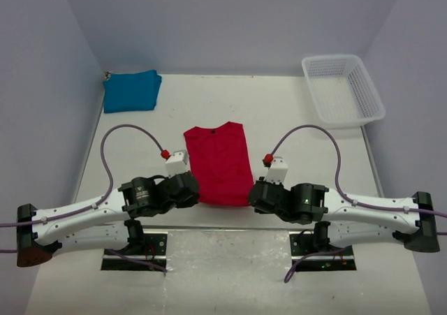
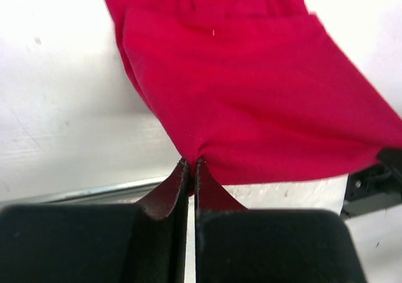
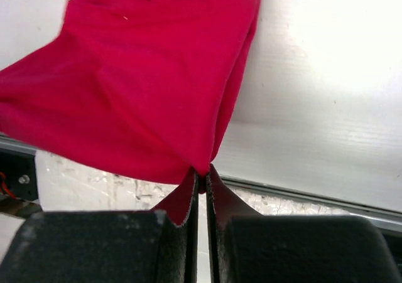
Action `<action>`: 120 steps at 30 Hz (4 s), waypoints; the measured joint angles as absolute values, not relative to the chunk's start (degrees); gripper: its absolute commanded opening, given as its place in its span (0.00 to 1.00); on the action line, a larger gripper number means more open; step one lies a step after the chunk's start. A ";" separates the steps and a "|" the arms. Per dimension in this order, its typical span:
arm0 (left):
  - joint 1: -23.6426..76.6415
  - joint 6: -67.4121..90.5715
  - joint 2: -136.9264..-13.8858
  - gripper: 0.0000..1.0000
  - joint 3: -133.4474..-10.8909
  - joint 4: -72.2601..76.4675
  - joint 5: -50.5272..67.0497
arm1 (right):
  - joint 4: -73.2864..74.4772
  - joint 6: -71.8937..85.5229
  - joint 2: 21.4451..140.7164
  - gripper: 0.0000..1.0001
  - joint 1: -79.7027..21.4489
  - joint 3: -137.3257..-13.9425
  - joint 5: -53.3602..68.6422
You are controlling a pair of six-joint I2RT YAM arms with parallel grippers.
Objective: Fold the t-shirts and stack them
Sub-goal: Grab one side of the 2/3 rectangular tshirt with both arms, then fold the long partially folded tshirt into a neat square
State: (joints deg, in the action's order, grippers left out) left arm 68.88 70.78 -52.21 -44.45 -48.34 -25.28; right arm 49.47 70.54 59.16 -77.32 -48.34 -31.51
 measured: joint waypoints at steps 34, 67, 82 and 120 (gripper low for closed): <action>33.91 41.10 -76.12 0.00 -59.51 -35.62 -19.66 | 36.38 29.32 89.49 0.00 -43.05 -76.93 -15.99; 22.57 27.22 -108.29 0.53 -81.17 -24.60 -21.43 | 41.58 16.80 132.88 0.54 -28.67 -121.05 -8.40; 24.60 27.68 -92.71 0.00 -68.07 -17.80 -2.46 | 34.96 20.67 103.18 0.00 -26.17 -88.49 10.44; 18.11 24.25 -115.46 0.00 -78.67 -14.79 -4.16 | 42.41 28.51 129.16 0.00 -25.78 -102.89 12.21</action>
